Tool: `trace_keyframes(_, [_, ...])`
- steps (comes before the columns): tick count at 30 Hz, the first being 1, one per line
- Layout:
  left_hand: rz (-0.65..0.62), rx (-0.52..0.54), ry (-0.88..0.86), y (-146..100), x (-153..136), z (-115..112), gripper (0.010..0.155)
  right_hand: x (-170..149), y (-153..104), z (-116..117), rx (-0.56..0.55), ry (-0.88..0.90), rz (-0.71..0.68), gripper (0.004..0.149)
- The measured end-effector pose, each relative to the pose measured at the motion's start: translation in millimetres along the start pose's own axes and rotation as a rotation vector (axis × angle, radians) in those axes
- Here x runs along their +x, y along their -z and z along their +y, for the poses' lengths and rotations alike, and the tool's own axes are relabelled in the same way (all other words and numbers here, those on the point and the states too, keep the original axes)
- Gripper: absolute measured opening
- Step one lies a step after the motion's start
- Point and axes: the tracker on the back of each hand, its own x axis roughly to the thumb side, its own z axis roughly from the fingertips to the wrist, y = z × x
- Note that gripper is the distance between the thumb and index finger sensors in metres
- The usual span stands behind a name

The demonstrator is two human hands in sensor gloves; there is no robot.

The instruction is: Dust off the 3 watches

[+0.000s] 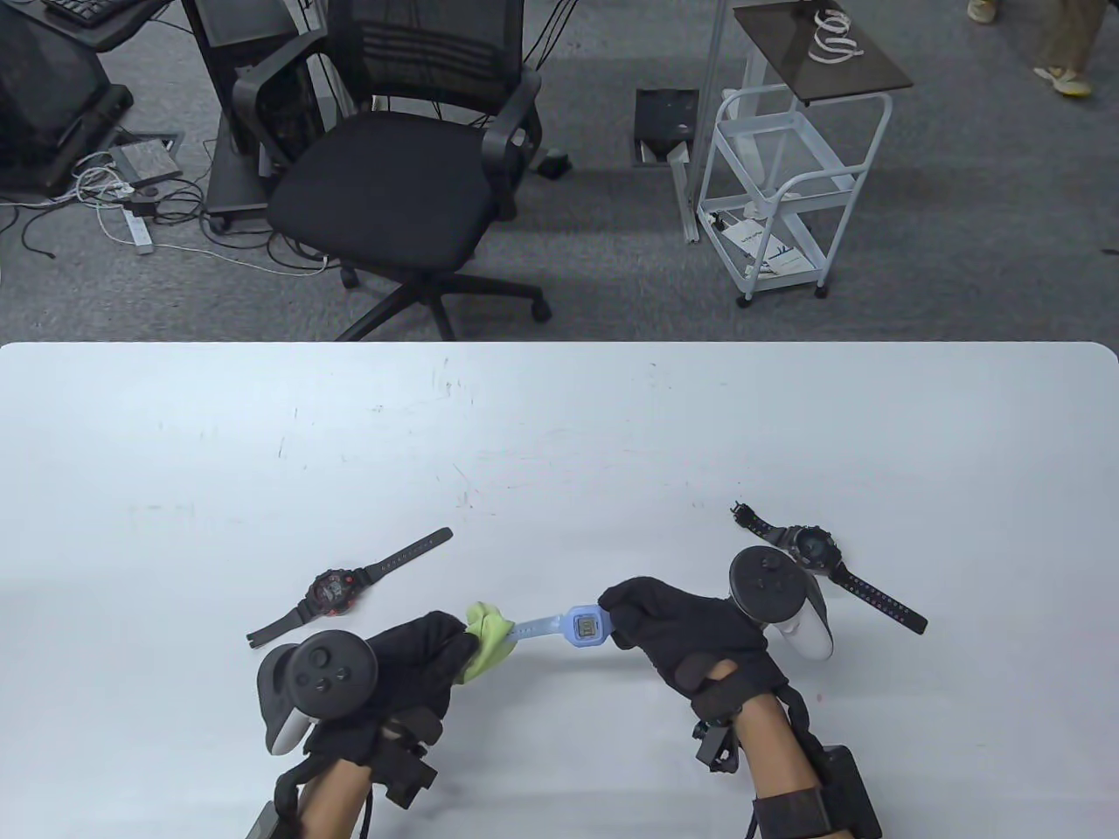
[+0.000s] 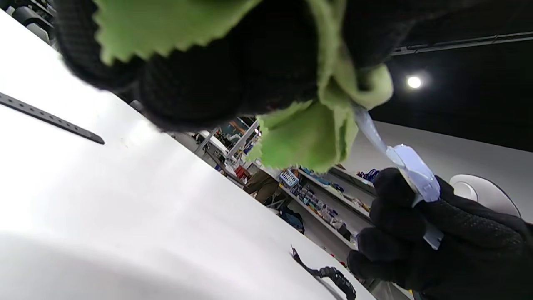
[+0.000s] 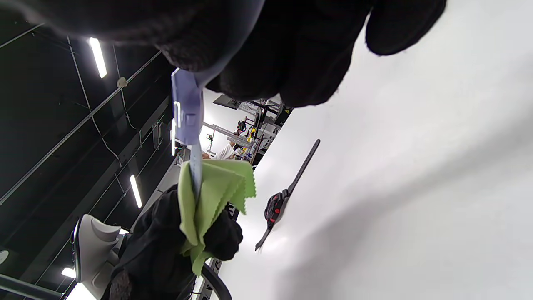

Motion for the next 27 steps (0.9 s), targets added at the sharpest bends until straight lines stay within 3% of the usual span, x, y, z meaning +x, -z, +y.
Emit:
trace_keyframes(3, [0.007,-0.021,0.002,1.1,-0.1,-0.9,0.046,0.0,-0.2,-0.4,0.001,0.0,0.0,0.047])
trace_keyframes(8, [0.013,0.041,-0.002,-1.4,-3.3,4.2,0.046,-0.6,-1.4,-2.3,-0.008,0.009,0.002,0.047])
trace_keyframes(18, [0.013,0.068,0.018,-2.7,-4.1,6.4,0.045,0.0,-1.6,-2.0,0.002,0.012,0.003,0.047])
trace_keyframes(27, [0.032,0.002,-0.008,-0.4,-3.5,2.1,0.045,0.1,-1.1,-0.4,0.026,0.027,0.002,0.047])
